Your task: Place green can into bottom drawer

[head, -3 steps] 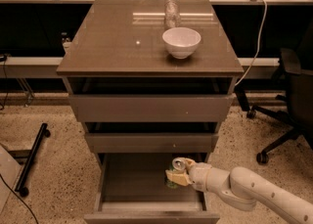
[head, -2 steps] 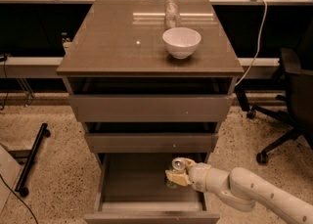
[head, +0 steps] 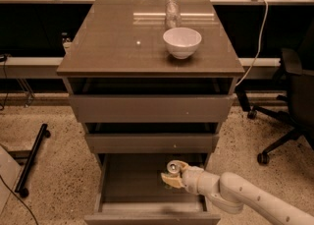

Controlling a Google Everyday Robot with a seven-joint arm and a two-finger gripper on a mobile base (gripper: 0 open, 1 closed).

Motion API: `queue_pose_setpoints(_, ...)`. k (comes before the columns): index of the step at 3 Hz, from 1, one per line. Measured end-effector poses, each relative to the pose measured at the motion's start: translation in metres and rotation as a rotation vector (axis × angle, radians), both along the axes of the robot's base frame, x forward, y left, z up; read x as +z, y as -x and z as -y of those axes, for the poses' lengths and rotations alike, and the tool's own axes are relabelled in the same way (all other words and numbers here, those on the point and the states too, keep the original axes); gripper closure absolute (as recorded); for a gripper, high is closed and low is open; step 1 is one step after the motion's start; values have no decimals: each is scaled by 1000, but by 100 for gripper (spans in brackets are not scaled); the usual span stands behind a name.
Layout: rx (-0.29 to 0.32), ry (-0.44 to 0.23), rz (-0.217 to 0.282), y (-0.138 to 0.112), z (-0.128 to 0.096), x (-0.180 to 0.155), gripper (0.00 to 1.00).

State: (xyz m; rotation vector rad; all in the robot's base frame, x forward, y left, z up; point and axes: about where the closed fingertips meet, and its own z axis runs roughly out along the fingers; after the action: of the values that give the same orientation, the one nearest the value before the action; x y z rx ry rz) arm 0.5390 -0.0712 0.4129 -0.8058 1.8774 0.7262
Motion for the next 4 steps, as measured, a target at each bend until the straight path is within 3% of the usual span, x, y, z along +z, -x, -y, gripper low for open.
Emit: queue_pose_setpoints(4, -86, 132, -36, -35, -9, -122, 100)
